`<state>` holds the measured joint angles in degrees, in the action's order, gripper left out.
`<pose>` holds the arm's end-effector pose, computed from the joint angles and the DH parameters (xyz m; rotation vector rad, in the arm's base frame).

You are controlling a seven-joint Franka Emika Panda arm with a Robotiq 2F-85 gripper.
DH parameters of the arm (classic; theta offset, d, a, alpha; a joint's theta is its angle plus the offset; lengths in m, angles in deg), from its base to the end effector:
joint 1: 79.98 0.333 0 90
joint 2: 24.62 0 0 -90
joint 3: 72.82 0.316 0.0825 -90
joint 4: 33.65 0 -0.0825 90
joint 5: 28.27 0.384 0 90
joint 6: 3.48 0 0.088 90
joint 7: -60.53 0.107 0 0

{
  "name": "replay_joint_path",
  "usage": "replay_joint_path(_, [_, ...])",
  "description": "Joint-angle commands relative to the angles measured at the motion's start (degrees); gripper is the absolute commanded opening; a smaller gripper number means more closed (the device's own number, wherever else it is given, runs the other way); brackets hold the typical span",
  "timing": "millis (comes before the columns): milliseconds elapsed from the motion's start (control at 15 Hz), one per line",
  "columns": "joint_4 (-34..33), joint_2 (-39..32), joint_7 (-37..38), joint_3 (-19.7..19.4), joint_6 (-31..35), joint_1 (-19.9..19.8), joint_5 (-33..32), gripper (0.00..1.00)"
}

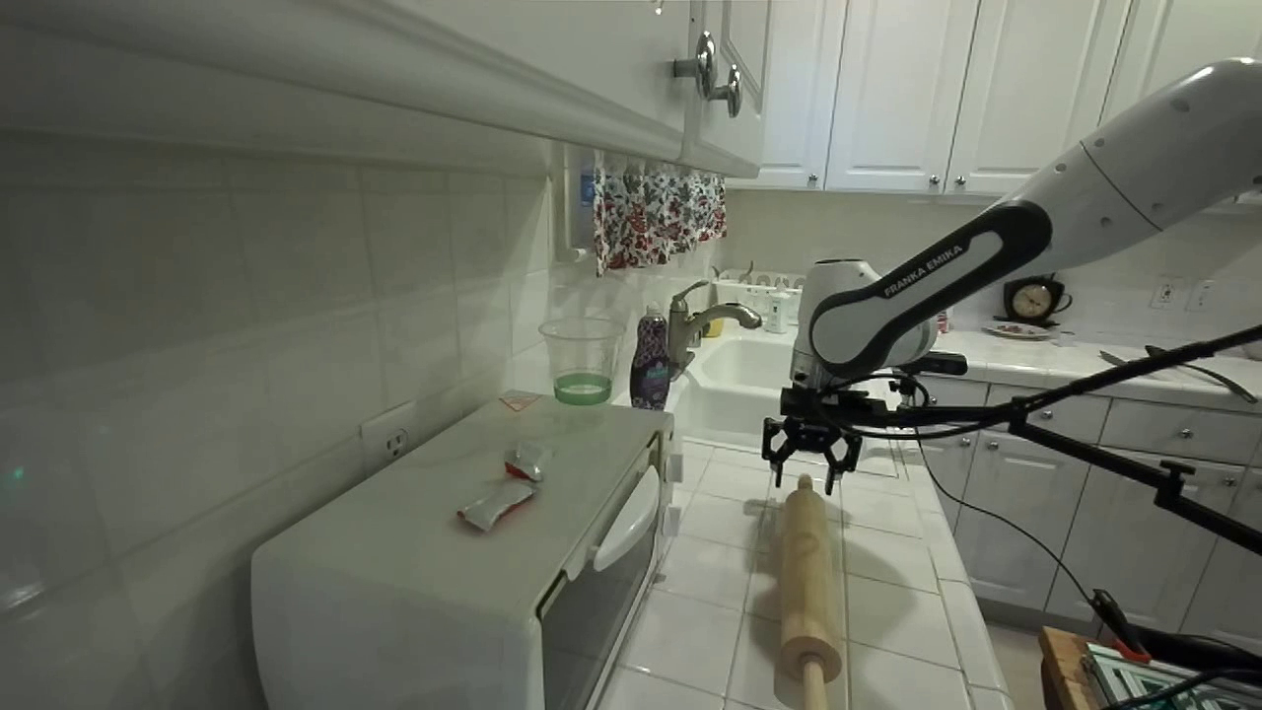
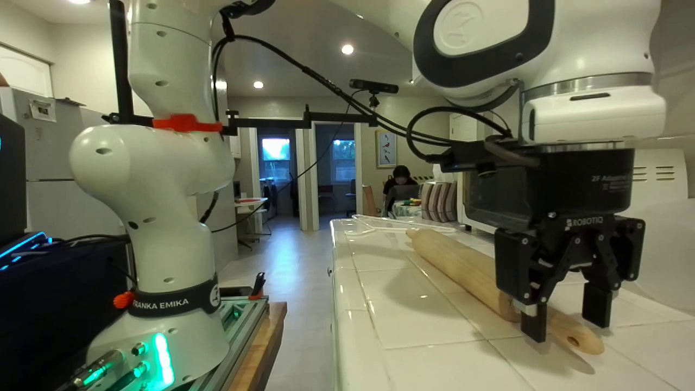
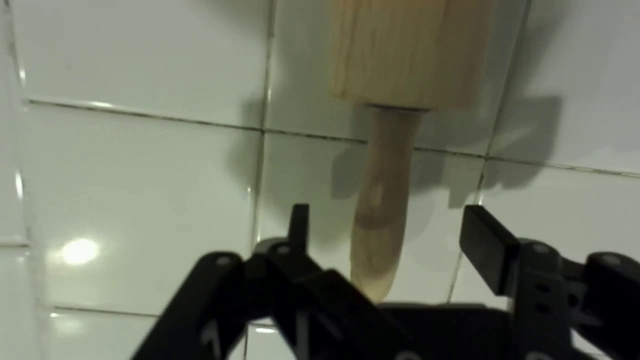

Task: Roll the rolling pin

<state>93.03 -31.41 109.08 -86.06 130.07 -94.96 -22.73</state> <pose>0.4795 -0.2547 0.3276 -2.3649 2.0015 0.0036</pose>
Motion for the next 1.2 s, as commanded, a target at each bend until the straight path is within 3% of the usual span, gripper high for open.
replay_joint_path(0, [-1.92,-1.55,3.57,-1.20,-2.26,1.10,-1.80,0.46])
replay_joint_path(400, [-0.74,-0.31,2.71,-1.08,-2.13,1.31,-2.42,0.02])
replay_joint_path(467, [-0.39,0.08,2.40,-1.06,-2.27,1.37,-2.75,0.07])
replay_joint_path(1133, [7.19,6.08,-0.12,-0.92,-1.98,1.39,-7.96,0.07])
